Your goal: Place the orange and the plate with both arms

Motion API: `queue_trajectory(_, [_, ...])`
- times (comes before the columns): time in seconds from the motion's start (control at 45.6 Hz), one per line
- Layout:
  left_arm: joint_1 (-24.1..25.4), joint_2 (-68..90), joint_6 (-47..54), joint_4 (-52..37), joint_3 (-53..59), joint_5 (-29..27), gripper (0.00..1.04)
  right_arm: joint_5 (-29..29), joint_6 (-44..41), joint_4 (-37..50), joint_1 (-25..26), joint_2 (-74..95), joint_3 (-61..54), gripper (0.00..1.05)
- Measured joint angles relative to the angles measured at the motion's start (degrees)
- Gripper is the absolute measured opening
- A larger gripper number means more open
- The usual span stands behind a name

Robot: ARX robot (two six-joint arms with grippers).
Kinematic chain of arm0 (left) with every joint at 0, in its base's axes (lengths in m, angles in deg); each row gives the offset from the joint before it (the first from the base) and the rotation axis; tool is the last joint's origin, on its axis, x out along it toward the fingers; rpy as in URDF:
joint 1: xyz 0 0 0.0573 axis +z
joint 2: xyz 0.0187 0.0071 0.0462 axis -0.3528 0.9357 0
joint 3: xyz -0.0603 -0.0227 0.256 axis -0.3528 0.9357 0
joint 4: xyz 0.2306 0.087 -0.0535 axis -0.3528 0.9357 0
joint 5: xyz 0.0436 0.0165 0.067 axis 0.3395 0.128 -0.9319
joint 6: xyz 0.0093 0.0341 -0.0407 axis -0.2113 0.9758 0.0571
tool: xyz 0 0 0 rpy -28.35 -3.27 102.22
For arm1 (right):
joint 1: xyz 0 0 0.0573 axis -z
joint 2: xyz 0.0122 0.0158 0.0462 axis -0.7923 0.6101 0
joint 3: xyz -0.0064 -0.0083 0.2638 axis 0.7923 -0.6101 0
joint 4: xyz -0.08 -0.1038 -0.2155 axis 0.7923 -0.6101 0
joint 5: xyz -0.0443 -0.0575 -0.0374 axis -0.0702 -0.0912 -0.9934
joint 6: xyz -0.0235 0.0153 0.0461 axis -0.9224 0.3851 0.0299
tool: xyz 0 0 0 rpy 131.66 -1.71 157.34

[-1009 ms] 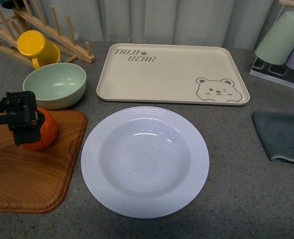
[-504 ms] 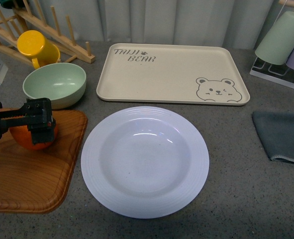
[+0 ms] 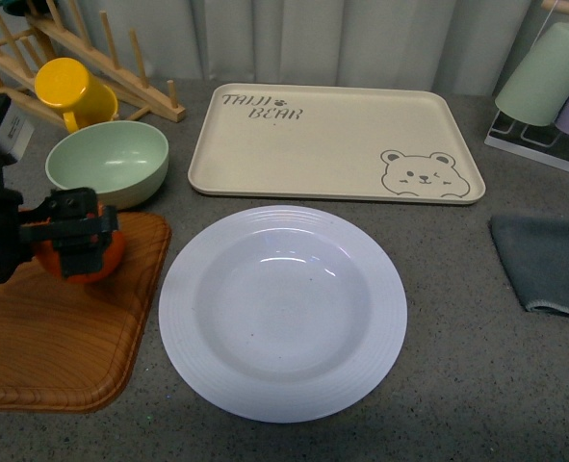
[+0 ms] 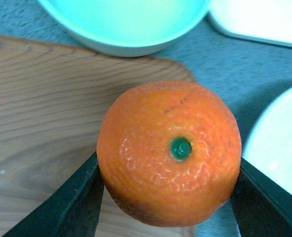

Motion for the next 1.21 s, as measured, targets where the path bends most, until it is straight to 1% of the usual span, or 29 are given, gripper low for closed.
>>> queue_trajectory(0.197, [-8.5, -2.1, -3.7, 0.6, -2.0, -2.0, 0.64, 0.0, 0.0, 0.0, 0.0, 0.0, 0.0, 0.95])
queue_trajectory(0.417, [-17.8, 1.3, -6.7, 0.6, -4.5, -3.3, 0.64, 0.0, 0.0, 0.0, 0.0, 0.0, 0.0, 0.95])
queue_trajectory(0.482, [-19.7, 2.5, -7.3, 0.6, -5.1, -3.6, 0.64, 0.0, 0.0, 0.0, 0.0, 0.0, 0.0, 0.95])
queue_trajectory(0.724, [-23.6, 6.9, -8.5, 0.5, -6.3, -4.5, 0.64, 0.0, 0.0, 0.0, 0.0, 0.0, 0.0, 0.95])
queue_trajectory(0.987, [-24.6, 9.4, -8.5, 0.8, -7.2, -5.1, 0.64, 0.0, 0.0, 0.0, 0.0, 0.0, 0.0, 0.95])
queue_trajectory(1.009, [-24.6, 9.4, -8.6, 0.9, -7.3, -5.2, 0.65, 0.0, 0.0, 0.0, 0.0, 0.0, 0.0, 0.95])
queue_trajectory(1.053, [-24.6, 9.4, -8.5, 0.9, -7.4, -5.1, 0.73, 0.0, 0.0, 0.0, 0.0, 0.0, 0.0, 0.95])
queue_trajectory(1.075, [-24.6, 9.4, -8.5, 0.9, -7.4, -5.1, 0.75, 0.0, 0.0, 0.0, 0.0, 0.0, 0.0, 0.95])
queue_trajectory(1.206, [-24.7, 9.1, -8.3, 1.3, -7.7, -5.1, 0.97, 0.0, 0.0, 0.0, 0.0, 0.0, 0.0, 0.95])
